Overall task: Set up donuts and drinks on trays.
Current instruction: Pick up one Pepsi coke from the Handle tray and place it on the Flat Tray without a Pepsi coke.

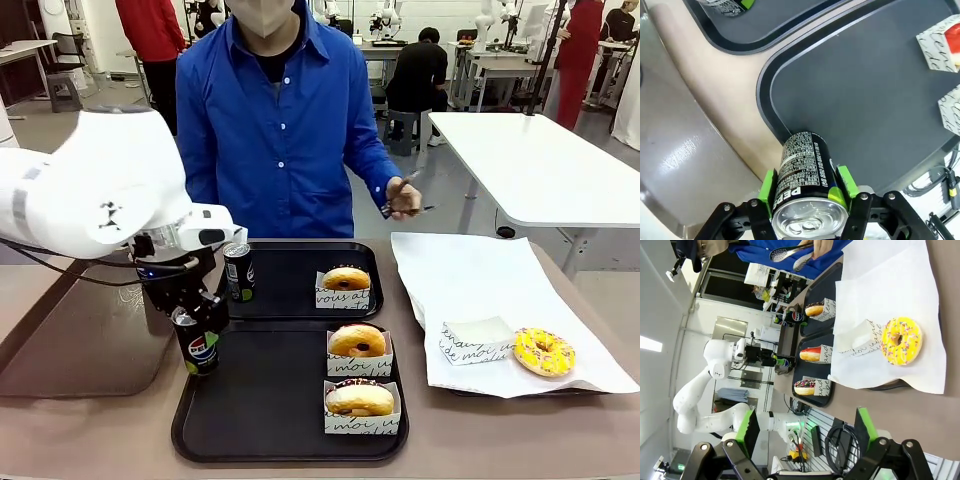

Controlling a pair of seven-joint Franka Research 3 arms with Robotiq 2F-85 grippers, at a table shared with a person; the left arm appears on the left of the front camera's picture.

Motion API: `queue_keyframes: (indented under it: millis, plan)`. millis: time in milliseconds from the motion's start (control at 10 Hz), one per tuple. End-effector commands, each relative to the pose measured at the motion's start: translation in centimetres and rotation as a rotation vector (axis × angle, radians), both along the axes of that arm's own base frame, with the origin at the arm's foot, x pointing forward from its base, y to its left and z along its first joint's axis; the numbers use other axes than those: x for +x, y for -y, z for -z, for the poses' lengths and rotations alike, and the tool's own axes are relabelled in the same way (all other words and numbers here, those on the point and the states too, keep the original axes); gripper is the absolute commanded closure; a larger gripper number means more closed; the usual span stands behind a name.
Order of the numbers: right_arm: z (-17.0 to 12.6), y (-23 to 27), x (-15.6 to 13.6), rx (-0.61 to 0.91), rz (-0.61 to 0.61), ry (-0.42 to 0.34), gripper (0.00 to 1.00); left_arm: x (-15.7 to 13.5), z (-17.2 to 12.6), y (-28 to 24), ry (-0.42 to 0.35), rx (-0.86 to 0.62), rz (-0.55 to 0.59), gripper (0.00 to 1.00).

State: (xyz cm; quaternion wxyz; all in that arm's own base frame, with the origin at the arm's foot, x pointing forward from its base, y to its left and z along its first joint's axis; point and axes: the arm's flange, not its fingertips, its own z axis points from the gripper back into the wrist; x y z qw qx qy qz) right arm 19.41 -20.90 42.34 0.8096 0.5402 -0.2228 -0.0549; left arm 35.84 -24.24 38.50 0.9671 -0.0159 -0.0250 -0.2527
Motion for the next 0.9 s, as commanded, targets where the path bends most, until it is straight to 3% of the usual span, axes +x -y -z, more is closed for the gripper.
queue_keyframes:
  millis: [0, 800]
  plan:
    - [0.0, 0.1, 0.2, 0.014, 0.002, 0.024, 0.00, 1.4, 0.3, 0.8, 0.035, 0.038, -0.014, 0.41]
    - [0.0, 0.1, 0.2, 0.014, 0.002, 0.024, 0.00, 1.5, 1.0, 2.7, 0.073, 0.034, 0.040, 0.41]
